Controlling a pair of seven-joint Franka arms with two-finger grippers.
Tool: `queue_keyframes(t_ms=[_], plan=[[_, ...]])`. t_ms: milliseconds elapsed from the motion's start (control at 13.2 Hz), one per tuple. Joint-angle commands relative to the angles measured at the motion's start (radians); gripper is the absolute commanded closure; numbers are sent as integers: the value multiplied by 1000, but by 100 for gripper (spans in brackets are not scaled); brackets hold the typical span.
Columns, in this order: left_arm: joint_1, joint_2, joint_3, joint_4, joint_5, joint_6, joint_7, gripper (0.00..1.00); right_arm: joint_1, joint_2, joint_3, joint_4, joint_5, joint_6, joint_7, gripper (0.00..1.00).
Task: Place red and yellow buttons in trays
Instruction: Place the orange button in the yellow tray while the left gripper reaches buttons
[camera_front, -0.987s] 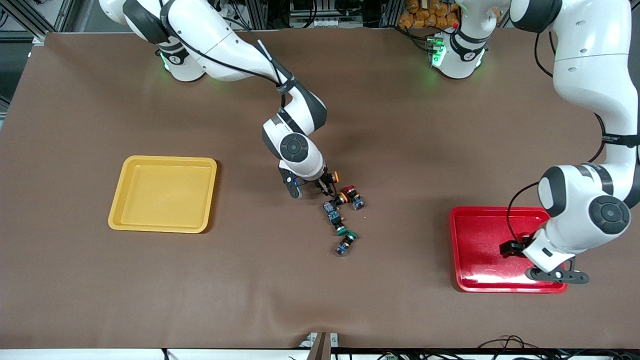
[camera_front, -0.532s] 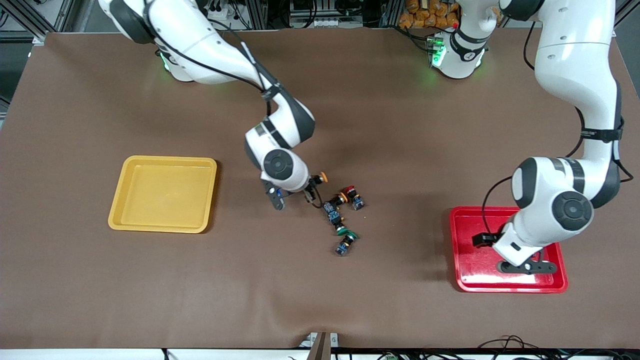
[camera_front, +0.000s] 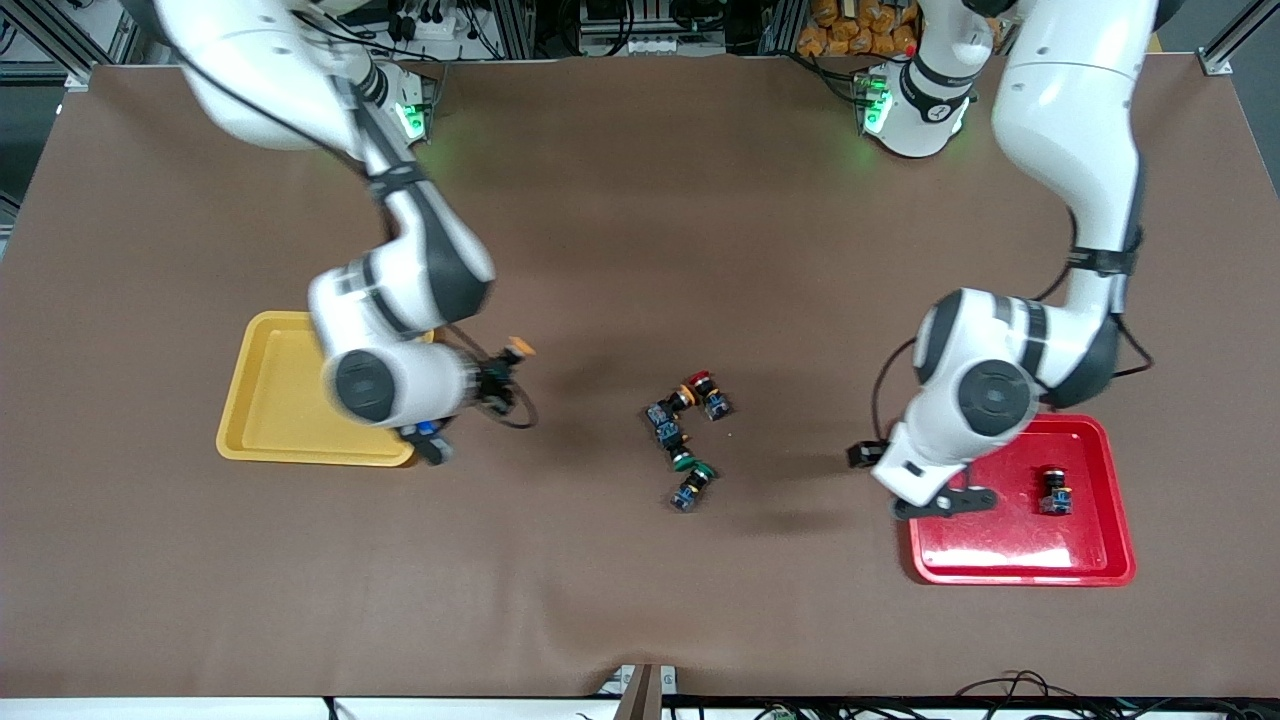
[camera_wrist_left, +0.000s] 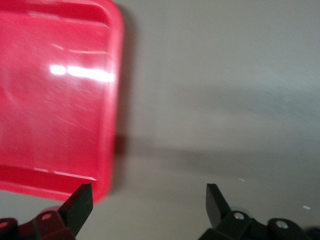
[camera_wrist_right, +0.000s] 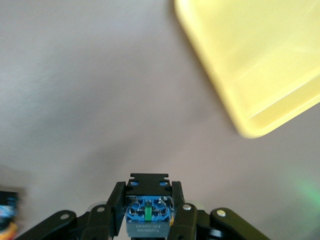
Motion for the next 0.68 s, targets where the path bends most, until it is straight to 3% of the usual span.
queue_keyframes(t_ms=[0, 304, 608], plan=[[-23, -13, -48, -22, -20, -14, -119, 0, -147, -93, 21, -94, -12, -57, -241, 100], [-38, 11, -126, -24, -145, -12, -190, 0, -338, -124, 21, -249, -118, 12, -593, 100], [-115, 85, -126, -22, -199, 35, -308, 0, -478, -121, 21, -422, -145, 263, -846, 100]])
